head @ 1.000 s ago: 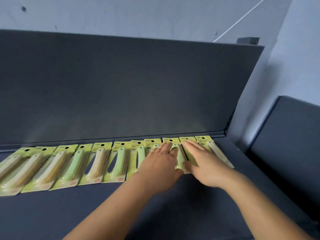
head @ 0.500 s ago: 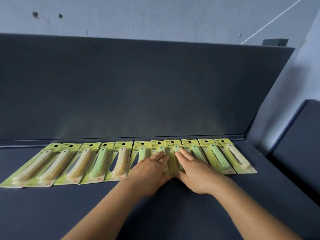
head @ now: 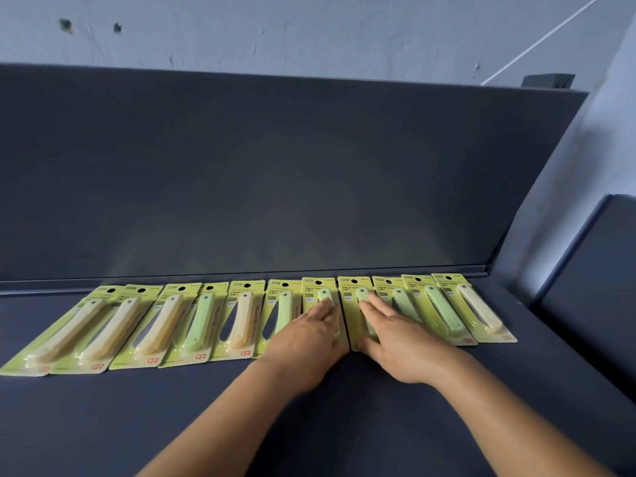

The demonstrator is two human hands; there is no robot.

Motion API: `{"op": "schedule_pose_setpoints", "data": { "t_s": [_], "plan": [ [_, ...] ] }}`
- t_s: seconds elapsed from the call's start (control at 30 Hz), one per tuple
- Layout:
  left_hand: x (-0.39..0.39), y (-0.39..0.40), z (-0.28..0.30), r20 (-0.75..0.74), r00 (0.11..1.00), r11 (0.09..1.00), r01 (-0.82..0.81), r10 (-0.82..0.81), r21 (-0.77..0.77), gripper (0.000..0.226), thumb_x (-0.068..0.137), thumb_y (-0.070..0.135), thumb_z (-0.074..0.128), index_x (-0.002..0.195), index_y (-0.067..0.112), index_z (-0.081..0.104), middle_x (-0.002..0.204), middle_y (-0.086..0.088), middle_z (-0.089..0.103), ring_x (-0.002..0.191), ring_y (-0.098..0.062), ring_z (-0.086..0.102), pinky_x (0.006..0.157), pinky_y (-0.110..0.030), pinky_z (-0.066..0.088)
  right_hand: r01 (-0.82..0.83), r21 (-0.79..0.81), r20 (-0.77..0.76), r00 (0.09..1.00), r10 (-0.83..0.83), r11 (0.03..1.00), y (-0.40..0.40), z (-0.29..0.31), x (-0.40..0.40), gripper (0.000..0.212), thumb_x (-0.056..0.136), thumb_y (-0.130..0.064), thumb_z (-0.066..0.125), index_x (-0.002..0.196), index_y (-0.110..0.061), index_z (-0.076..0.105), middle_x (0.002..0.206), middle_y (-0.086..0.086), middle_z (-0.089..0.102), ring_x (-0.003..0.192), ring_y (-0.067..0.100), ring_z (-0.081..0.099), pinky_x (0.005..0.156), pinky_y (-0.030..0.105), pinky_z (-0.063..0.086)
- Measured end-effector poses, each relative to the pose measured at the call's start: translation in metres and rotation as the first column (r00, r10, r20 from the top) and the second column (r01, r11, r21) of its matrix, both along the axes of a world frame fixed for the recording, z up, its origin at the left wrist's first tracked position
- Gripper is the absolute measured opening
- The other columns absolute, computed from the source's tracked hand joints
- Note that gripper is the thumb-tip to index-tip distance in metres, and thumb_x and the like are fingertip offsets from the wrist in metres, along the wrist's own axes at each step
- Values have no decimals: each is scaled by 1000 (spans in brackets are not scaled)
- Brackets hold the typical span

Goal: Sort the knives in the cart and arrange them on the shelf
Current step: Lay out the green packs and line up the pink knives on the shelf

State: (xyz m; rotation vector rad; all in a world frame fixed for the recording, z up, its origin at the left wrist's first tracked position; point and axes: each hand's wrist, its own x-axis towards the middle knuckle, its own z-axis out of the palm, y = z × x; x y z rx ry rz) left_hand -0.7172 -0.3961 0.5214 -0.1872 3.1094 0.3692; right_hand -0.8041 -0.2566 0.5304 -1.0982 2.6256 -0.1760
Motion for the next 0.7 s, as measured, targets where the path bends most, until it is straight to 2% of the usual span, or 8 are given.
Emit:
{"op": "schedule_pose_setpoints", "data": {
  "t_s": [0.1,0.2,0.37,0.47,0.6,0.7],
  "plan": [
    [3,1,2,-6,1000,1000,-3,3,-4,64,101,38,37,153,15,8,161,3,2,146,-14,14,113,-24,19,14,-5,8,1000,-14,1000,0,0,-1,68,101,-40,36,153,-27,-4,157,-16,-21,148,14,7,117,34,18],
    [14,-1,9,-16,1000,1000,-20,20,-8,74,98,47,39,153,18,0,161,2,-3,147,-15,7,116,-26,13,7,-64,-28,1000,-9,998,-4,4,4,72,99,-45,39,153,-27,-5,157,-17,-19,148,14,4,119,34,14],
    [50,-42,21,-32,996,992,-81,78,-101,79,95,51,44,153,20,0,161,3,-3,147,-17,9,116,-29,11,-134,-141,-81,989,124,981,-32,12,33,76,96,-51,41,152,-32,-7,158,-18,-14,148,11,0,119,35,11],
    [71,-73,17,8,991,986,-130,131,-105,82,94,50,47,153,19,-1,161,3,-4,148,-15,4,117,-28,10,-216,-127,-78,975,207,968,-60,9,52,77,96,-51,41,153,-30,-6,159,-14,-12,148,13,-1,120,35,10],
    [82,-89,6,35,989,988,-138,141,-68,81,93,49,50,154,20,3,161,4,-1,148,-13,1,117,-27,8,-216,-63,-91,973,210,974,-87,6,61,73,98,-47,38,154,-22,-3,161,-5,-10,148,18,-2,118,35,7],
    [84,-91,2,19,992,990,-123,124,-74,74,95,47,46,153,22,8,160,5,5,146,-15,13,115,-26,12,-182,-34,-77,981,179,983,-95,1,63,70,99,-46,35,154,-21,0,161,-2,-9,148,18,-1,119,34,8]
  ]
}}
